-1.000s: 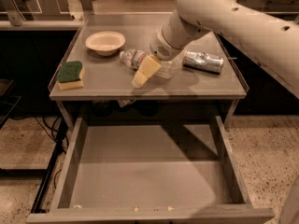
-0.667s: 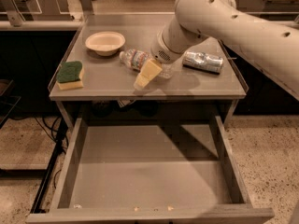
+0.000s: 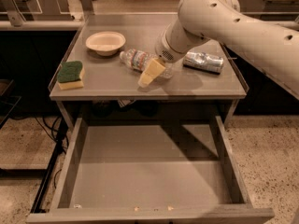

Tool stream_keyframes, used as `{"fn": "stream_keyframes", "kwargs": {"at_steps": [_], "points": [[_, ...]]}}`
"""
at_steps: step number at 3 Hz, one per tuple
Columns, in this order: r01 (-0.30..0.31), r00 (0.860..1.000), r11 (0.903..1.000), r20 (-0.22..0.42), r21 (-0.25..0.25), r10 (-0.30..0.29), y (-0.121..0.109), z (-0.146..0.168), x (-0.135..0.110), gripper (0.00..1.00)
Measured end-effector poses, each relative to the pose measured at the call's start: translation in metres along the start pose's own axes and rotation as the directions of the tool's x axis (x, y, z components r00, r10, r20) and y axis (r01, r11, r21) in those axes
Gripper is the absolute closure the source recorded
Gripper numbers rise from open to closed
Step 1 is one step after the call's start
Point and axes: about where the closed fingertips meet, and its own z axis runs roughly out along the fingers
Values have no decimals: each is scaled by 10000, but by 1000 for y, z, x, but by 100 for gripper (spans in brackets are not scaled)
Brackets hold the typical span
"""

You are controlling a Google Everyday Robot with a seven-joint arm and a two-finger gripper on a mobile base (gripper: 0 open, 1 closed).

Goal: Place water bottle into top drawer

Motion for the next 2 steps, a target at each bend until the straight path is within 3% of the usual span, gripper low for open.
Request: {"fn": "stream_keyframes", "kwargs": {"at_steps": [1,2], "points": [[-100,9995,9998,288,-161,104,-1,-2,-1,0],[-69,9947,9994,1018,-353,104,-12,-10,-6,0]]}}
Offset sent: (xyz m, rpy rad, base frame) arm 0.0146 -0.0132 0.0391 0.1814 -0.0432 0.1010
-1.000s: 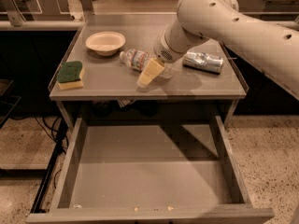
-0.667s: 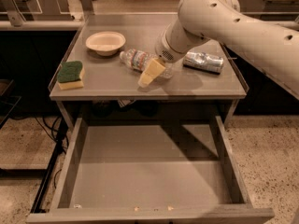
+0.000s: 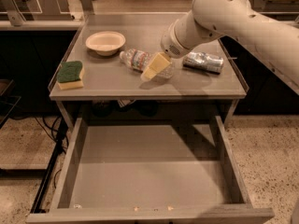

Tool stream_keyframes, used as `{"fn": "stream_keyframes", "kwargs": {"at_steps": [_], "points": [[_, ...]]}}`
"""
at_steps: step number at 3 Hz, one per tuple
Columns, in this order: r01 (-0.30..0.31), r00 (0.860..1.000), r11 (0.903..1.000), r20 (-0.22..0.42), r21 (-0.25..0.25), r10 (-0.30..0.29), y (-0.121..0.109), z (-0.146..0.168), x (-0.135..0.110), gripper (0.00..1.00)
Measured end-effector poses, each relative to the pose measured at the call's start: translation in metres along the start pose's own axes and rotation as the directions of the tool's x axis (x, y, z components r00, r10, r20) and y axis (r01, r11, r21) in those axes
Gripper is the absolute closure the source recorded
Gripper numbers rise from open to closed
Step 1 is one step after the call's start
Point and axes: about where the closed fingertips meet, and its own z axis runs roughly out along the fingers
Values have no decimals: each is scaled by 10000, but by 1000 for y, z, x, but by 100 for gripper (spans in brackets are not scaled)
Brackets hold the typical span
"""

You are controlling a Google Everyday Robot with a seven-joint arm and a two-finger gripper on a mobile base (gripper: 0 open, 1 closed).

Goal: Place water bottle into top drawer

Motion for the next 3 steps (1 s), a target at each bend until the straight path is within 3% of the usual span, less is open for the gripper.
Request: {"fn": "stream_keyframes", "kwargs": {"at_steps": [2,3], "points": [[165,9987,9998,492,-57,-162,-11,-6,-1,0],[222,9998,9994,-7,-283,-222,-12,14,10,0]]}}
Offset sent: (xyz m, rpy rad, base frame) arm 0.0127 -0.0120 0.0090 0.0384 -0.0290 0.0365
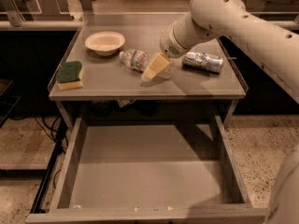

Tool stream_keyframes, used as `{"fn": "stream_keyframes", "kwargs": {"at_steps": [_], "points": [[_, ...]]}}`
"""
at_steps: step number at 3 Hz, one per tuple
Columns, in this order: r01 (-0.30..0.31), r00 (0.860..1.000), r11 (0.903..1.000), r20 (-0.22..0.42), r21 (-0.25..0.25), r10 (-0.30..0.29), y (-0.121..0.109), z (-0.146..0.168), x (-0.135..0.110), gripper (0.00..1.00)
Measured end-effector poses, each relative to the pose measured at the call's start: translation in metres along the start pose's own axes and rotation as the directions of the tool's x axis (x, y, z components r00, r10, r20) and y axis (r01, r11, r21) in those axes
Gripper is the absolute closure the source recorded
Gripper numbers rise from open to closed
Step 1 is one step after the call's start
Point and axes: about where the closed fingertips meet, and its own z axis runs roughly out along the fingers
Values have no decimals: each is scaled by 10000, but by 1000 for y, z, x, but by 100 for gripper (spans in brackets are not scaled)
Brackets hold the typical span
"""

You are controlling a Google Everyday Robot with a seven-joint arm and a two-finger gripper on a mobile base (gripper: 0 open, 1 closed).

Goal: Place water bottle into top drawer

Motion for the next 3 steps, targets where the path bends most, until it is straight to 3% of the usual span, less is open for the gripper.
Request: {"fn": "stream_keyframes", "kwargs": {"at_steps": [1,2,3], "points": [[-6,9994,9999,-341,-115,2,-3,13,8,0],[-204,9990,9991,-396,-384,188,14,15,15,0],[-216,9989,9989,-420,-428,198,16,17,16,17]]}}
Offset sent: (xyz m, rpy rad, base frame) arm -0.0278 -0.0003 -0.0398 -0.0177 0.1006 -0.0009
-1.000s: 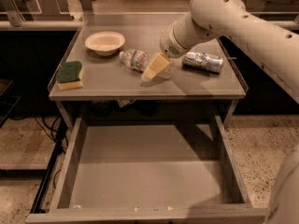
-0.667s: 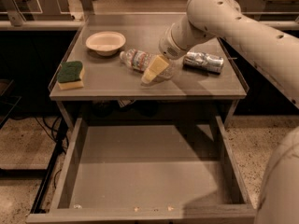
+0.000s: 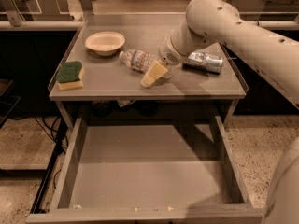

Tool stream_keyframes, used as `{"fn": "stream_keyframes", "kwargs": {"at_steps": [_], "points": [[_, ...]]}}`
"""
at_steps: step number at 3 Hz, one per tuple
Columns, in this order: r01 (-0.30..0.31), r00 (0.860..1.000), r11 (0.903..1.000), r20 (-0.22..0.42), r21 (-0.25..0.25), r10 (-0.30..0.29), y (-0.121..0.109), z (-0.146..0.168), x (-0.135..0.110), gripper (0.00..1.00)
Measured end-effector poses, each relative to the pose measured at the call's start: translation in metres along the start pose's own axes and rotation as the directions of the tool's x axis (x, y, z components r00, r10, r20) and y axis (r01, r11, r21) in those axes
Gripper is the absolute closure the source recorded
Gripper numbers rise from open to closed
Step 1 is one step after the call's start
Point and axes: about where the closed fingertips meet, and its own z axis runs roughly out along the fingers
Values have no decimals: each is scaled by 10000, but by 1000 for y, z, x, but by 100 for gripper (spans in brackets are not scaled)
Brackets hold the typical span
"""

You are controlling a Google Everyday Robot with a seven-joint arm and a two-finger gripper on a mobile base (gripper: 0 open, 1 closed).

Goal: Place water bottle into top drawer

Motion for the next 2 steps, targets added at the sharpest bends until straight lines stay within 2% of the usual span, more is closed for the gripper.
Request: {"fn": "stream_keyframes", "kwargs": {"at_steps": [2], "points": [[0,10000,10000,0,-2,0,0,0,0,64]]}}
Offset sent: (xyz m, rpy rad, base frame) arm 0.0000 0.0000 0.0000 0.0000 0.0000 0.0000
